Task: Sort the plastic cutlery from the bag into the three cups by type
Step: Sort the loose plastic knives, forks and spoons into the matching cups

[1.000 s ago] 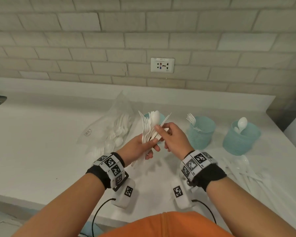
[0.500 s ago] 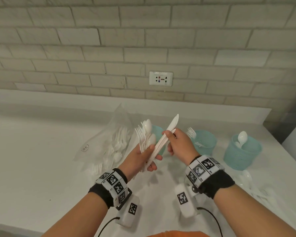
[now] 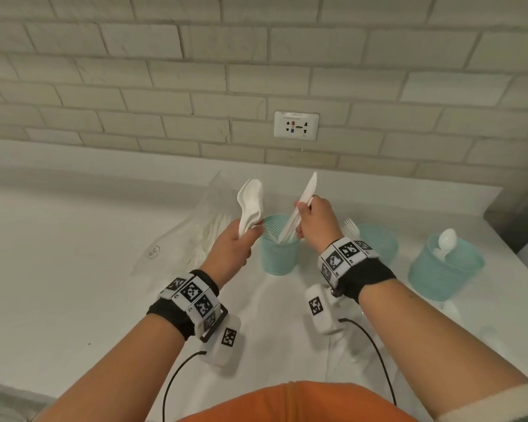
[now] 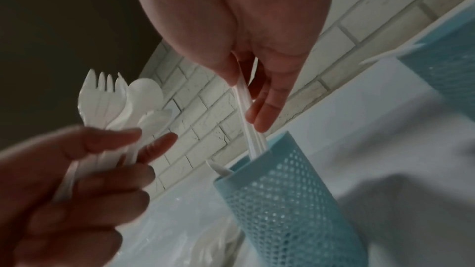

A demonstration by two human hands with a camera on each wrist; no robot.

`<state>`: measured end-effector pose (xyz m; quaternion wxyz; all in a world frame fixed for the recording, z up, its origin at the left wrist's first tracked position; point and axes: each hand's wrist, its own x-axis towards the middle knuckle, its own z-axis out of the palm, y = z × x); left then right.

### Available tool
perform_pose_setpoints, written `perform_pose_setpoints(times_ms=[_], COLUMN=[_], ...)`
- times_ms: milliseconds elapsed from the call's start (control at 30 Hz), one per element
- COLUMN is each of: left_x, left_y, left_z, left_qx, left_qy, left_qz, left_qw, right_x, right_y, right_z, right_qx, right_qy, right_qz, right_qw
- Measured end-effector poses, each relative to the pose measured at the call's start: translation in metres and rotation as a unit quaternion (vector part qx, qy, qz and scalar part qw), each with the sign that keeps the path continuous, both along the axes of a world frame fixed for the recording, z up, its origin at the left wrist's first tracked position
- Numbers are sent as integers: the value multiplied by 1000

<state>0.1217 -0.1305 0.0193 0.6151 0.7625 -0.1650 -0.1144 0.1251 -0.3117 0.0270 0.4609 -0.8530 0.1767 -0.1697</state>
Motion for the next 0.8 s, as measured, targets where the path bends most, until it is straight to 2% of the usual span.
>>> perform_pose_setpoints(times_ms=[100, 167, 233, 367, 433, 567, 700, 800], left_x=[2, 3, 4, 5, 4, 2, -3, -8], left_y=[-5, -8, -12, -19, -22, -24, -21, -19], left_z=[0, 1, 1, 2, 2, 0, 1, 3], left_qx=[4, 11, 16, 19, 6, 1, -38, -28], left_qy=[19, 13, -10, -73, -87, -46, -3, -11], left_qz=[-8, -13, -26, -57, -67, -66, -66, -65], left_qw=[1000, 1000, 999, 996, 994, 997, 997, 997], right_x=[3, -2, -11, -33, -40, -40, -41, -44], right_y=[-2, -3, -1, 17, 25, 28, 22, 17], right_z=[-9, -6, 3, 28, 34, 28, 30, 42], right_qx=[-61, -76, -61, 11, 57, 71, 123, 165], right_qy=[61, 73, 41, -90, -100, -79, -111, -150], right_qz=[44, 59, 53, 64, 84, 71, 33, 38], right_qw=[995, 993, 996, 994, 990, 992, 986, 974])
